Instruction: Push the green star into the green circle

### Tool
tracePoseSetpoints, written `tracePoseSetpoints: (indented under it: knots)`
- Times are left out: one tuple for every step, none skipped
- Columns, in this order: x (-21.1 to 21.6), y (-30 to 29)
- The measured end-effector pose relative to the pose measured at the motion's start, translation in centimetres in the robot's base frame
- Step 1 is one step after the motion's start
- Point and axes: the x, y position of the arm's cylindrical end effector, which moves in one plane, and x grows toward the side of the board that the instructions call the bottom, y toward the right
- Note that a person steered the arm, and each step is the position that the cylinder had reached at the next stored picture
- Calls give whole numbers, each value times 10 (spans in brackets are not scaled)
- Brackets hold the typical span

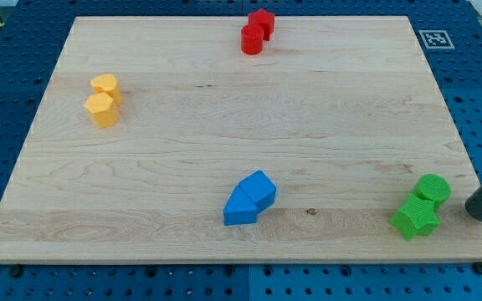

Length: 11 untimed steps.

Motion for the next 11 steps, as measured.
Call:
tracePoseSetpoints:
  knots:
    - [-16, -32]
    - [-36, -61]
    - [-25, -25]
    - [35, 7]
    - [44, -6]
    - [44, -37]
    - [44, -61]
    - [44, -61]
    - [42, -63]
    - [32, -63]
    - [18, -63]
